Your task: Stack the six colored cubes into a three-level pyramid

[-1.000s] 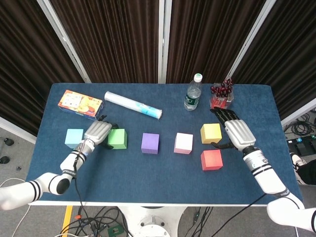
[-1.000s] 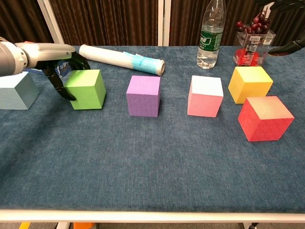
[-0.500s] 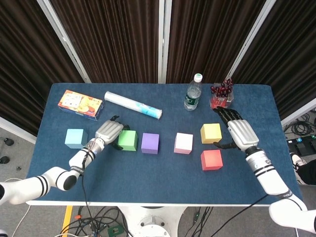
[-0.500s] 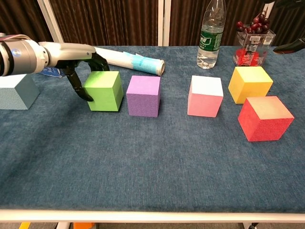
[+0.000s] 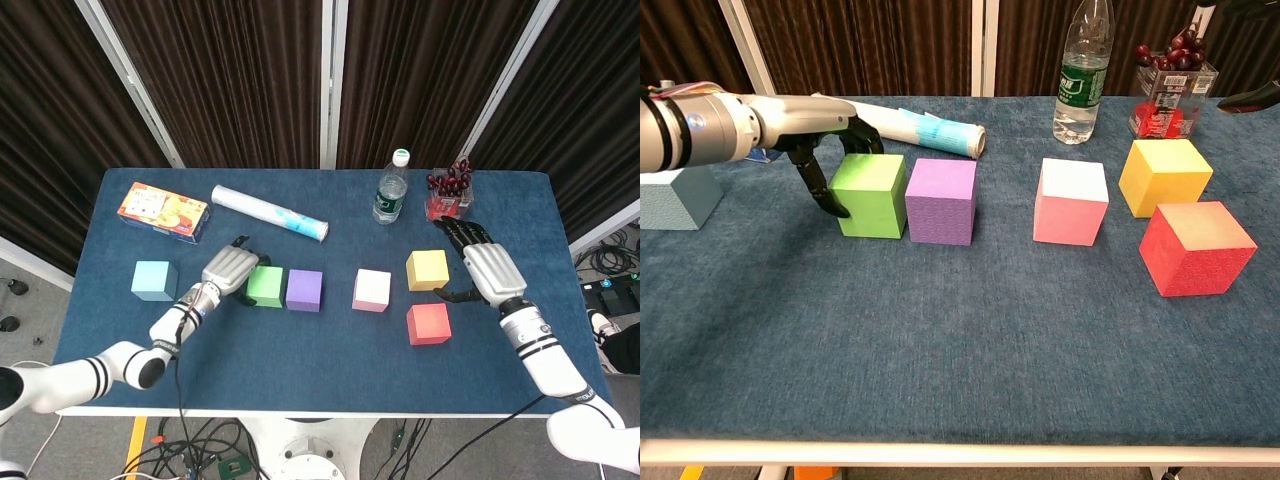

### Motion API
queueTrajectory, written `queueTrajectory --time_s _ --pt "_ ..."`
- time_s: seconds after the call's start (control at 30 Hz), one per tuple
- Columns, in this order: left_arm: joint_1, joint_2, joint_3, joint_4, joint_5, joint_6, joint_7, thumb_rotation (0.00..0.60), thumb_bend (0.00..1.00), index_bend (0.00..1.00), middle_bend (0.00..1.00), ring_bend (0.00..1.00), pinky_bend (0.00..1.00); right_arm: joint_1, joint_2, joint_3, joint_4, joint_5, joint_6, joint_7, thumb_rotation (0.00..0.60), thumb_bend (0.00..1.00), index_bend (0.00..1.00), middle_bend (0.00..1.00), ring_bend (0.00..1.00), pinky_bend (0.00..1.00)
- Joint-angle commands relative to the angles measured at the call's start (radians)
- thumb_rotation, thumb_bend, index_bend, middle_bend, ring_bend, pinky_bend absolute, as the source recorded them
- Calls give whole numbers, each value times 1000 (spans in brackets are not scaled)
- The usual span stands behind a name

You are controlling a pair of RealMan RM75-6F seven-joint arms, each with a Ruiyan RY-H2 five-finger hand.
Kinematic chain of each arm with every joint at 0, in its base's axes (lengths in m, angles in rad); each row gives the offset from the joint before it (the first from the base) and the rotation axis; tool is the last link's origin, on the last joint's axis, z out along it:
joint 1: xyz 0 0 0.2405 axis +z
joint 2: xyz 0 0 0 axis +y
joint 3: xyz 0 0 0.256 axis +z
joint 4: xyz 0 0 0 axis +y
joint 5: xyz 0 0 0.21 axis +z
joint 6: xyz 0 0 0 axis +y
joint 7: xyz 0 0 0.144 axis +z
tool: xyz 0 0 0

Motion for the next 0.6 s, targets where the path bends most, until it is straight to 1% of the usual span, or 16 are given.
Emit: queueTrajectory --time_s 0.03,0.6 --pt "-1 -5 2 -4 -6 7 7 600 157 335 476 299 49 -1 1 0 2 0 -1 2 600 101 0 23 0 0" --pt "-4 -38 5 0 -40 37 36 600 157 335 476 299 49 -7 2 0 11 -5 -6 19 600 101 0 23 0 0"
